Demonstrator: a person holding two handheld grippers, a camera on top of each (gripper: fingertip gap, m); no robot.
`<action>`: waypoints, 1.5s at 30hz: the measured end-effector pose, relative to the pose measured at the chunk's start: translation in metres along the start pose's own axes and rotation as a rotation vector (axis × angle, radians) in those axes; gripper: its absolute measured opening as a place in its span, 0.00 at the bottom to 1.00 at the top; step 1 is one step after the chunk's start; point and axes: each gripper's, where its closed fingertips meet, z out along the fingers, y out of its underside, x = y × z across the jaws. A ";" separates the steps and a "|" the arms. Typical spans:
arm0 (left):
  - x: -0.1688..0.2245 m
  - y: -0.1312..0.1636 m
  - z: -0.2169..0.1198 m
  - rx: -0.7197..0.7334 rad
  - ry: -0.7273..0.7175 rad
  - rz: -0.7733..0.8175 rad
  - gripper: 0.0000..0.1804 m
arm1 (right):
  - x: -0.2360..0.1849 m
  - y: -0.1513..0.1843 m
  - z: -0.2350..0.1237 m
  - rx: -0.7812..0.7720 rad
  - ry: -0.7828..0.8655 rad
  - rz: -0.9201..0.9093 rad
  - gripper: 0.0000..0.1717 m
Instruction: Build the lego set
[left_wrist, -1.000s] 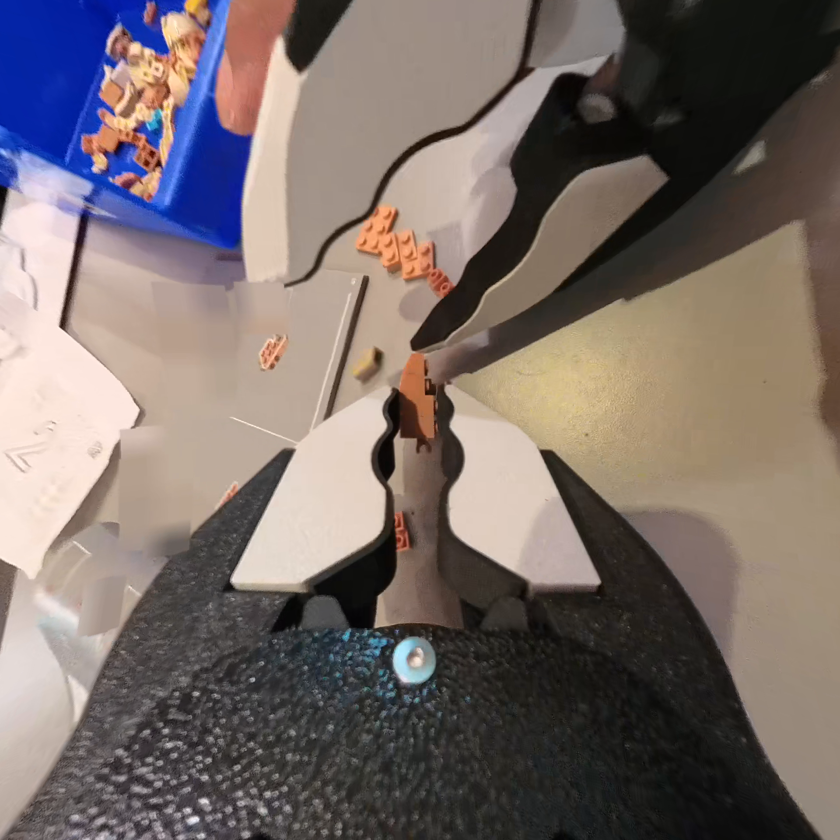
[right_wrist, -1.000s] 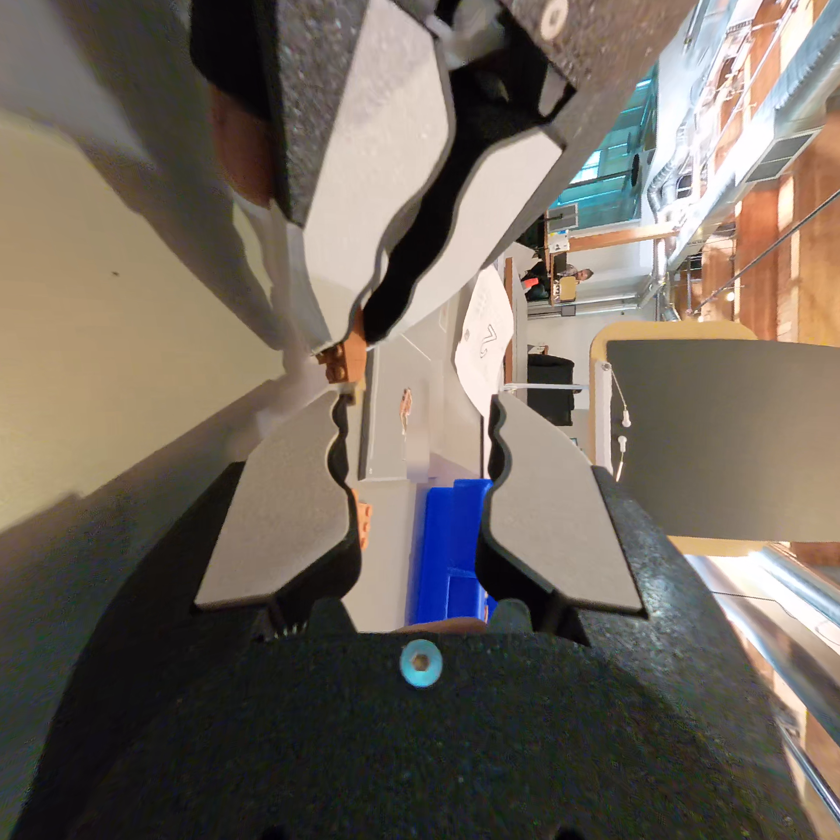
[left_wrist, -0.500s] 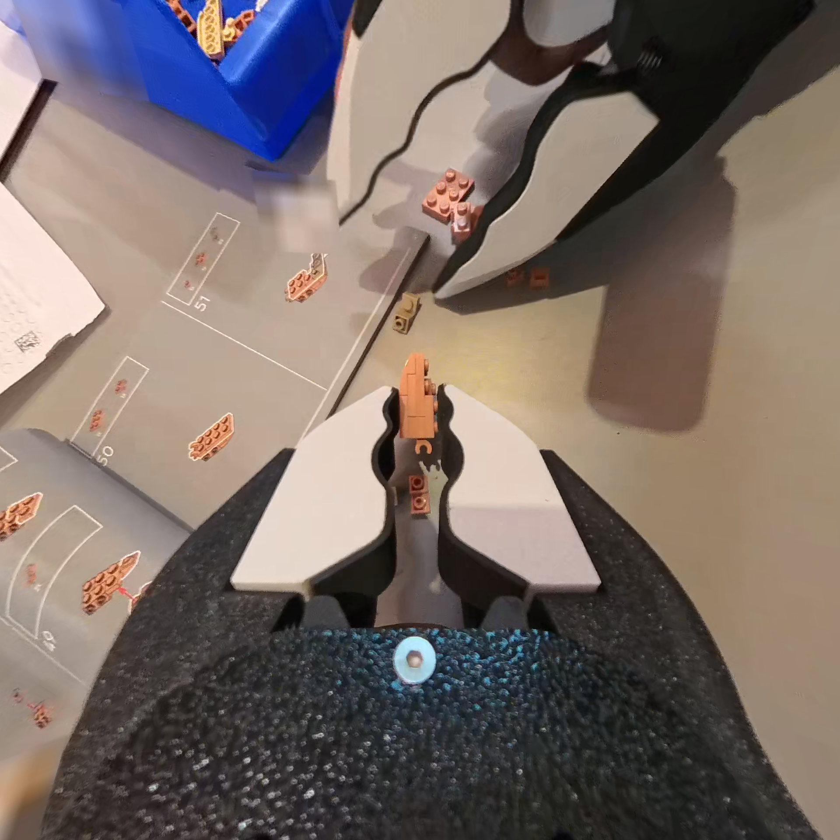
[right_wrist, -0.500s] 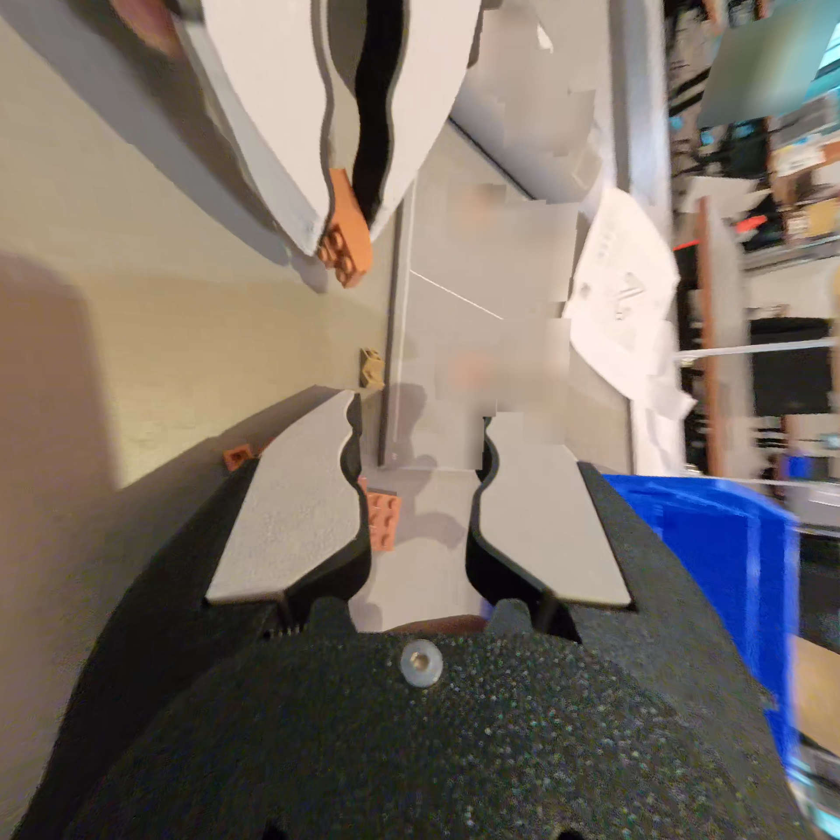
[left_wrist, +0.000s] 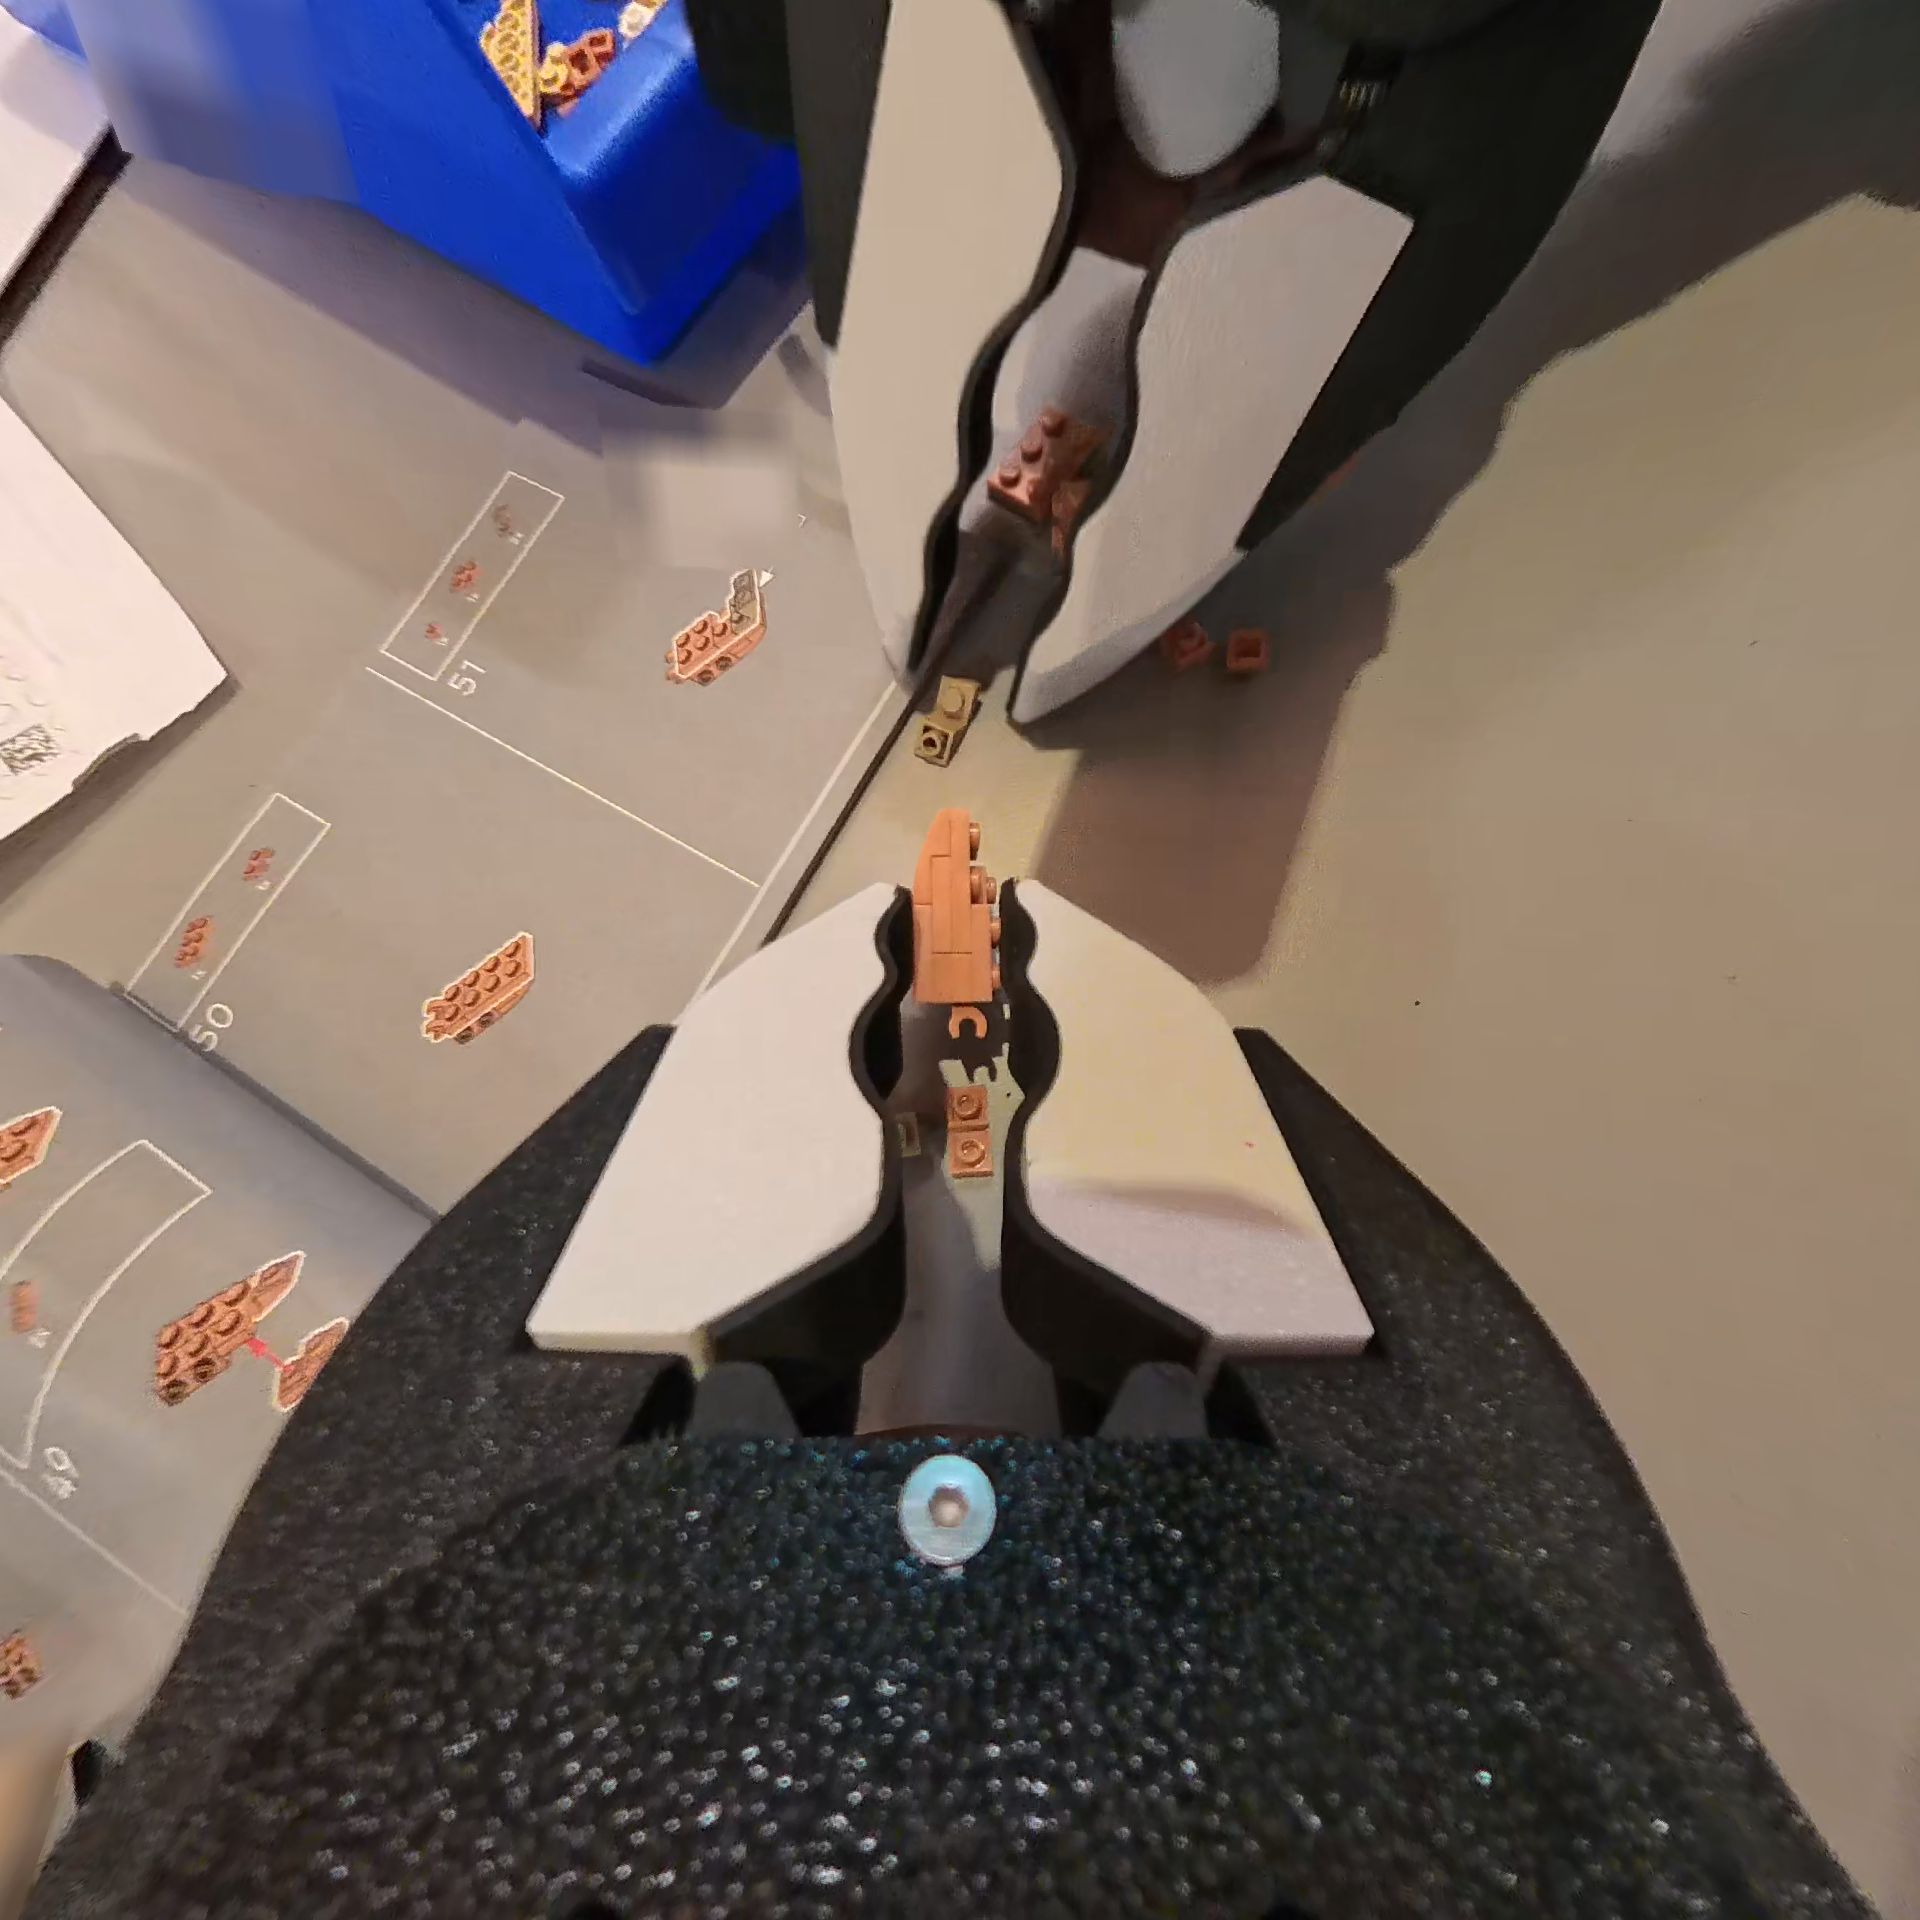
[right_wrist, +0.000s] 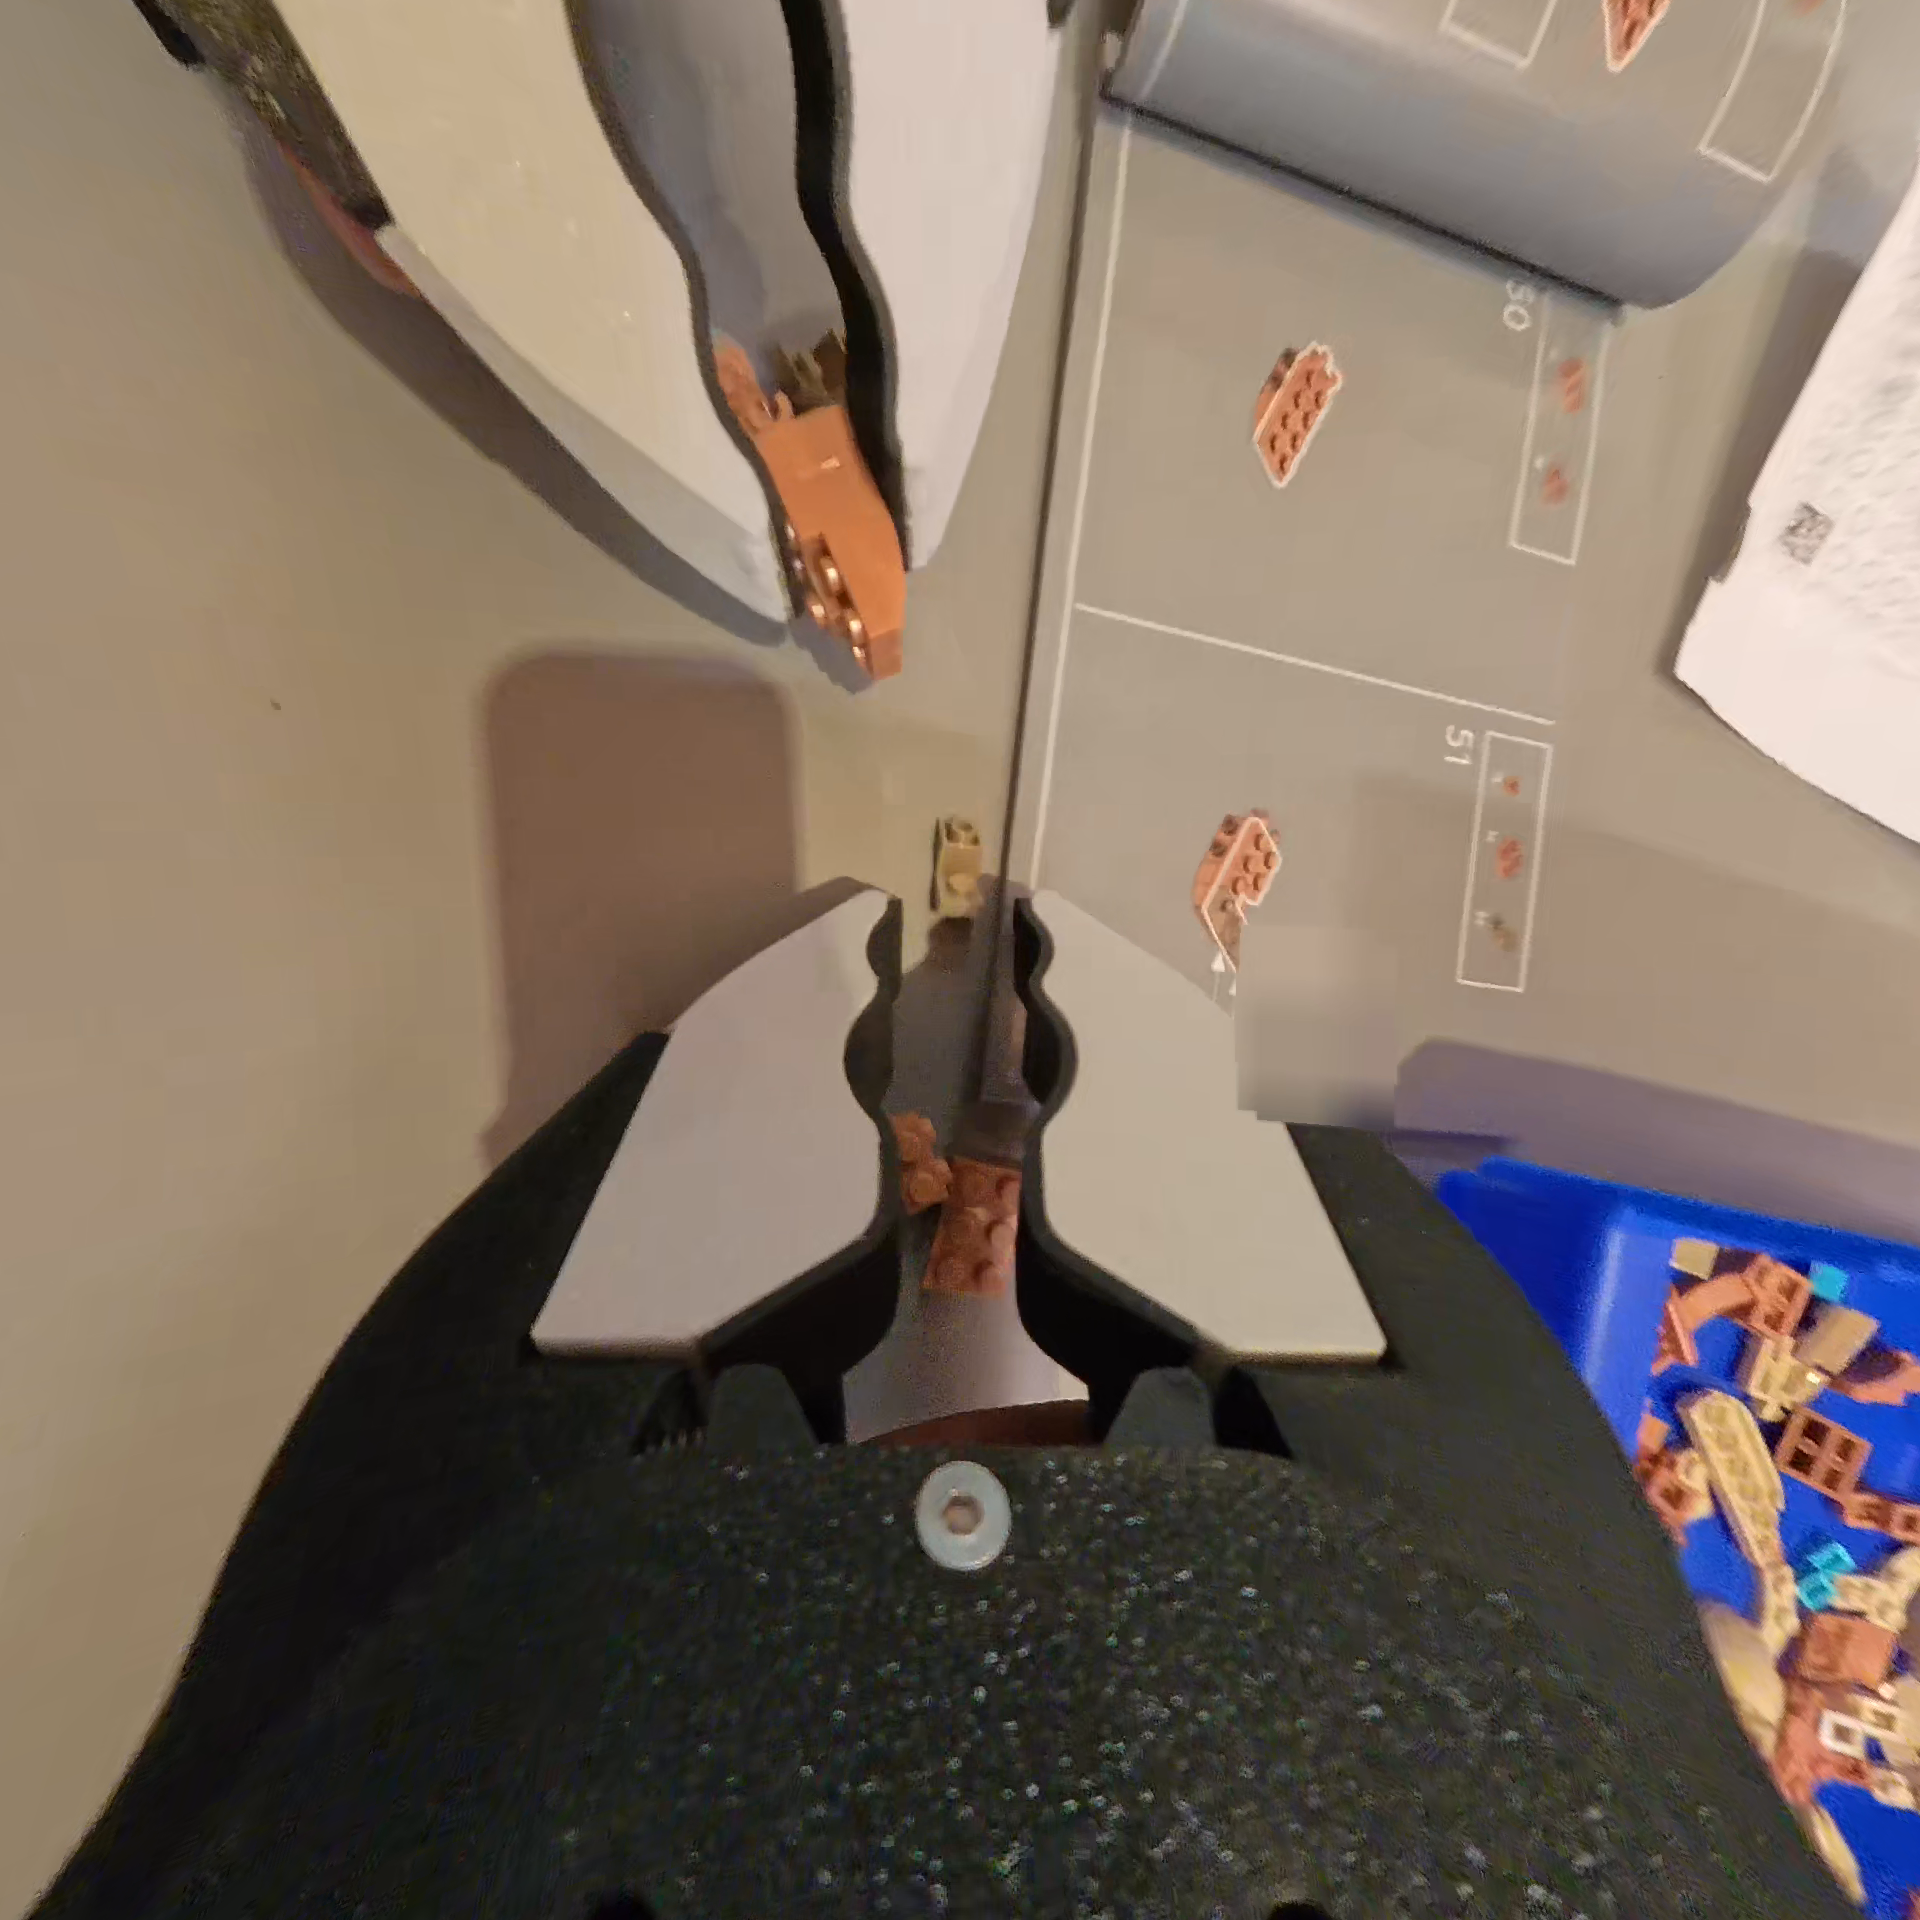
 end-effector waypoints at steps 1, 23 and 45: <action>0.000 0.000 0.000 0.003 0.000 -0.001 0.08 | -0.002 -0.002 0.001 -0.002 -0.017 0.006 0.12; 0.003 0.002 0.000 0.010 0.060 -0.031 0.08 | -0.052 -0.005 -0.010 -0.018 -0.235 0.090 0.20; 0.013 0.010 -0.003 -0.034 0.177 -0.116 0.08 | -0.033 -0.024 -0.004 0.075 -0.084 -0.178 0.11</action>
